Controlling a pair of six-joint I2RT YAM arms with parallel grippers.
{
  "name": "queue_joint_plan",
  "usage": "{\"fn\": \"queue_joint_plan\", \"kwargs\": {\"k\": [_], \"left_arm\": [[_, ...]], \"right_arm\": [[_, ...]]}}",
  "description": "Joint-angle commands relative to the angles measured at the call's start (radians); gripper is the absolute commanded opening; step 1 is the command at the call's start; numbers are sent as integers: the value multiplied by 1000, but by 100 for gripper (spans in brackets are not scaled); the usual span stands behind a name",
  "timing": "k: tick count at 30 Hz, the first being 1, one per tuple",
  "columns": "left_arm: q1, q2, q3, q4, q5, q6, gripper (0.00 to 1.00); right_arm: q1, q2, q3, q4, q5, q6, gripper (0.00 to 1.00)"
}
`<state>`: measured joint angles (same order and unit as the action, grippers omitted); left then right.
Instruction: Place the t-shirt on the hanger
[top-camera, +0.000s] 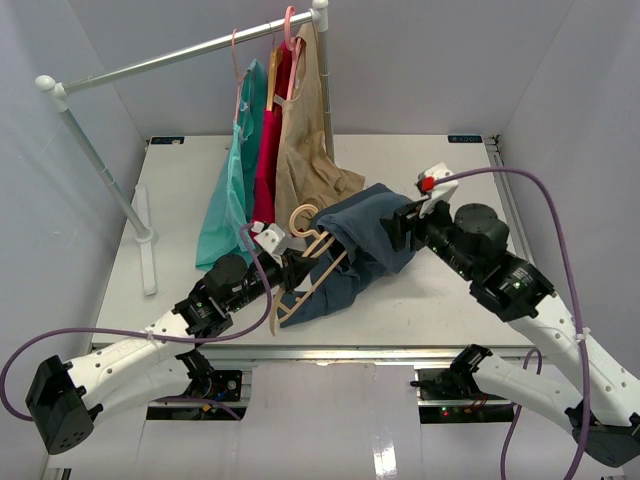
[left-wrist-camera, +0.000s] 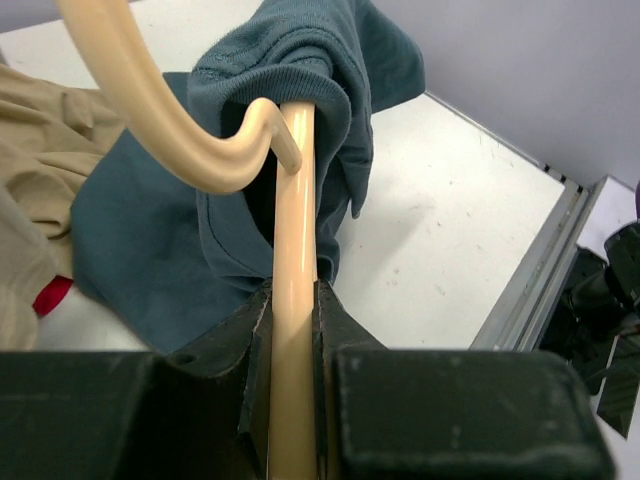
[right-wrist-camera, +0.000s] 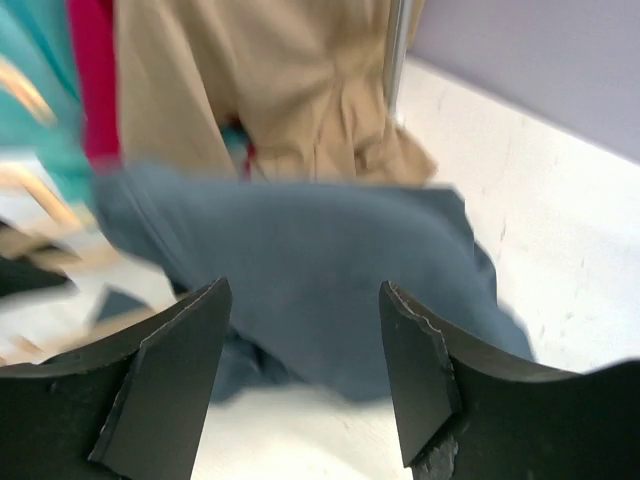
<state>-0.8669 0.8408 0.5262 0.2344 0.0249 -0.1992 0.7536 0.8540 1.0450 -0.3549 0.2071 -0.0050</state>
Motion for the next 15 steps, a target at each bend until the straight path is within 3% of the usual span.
{"fn": "queue_joint_plan", "kwargs": {"k": [1,8,15], "left_arm": [[-3,-37,55,7,-86,-59,0],[-3,-50,77,-31,-80,-77,0],[-3,-64,76,-36,-80,-85,0]], "right_arm": [[24,4,-146,175,-45,-106,66],[83,-2,-303,333,26,-121,63],[132,42,-333,431,92,-150,64]]}}
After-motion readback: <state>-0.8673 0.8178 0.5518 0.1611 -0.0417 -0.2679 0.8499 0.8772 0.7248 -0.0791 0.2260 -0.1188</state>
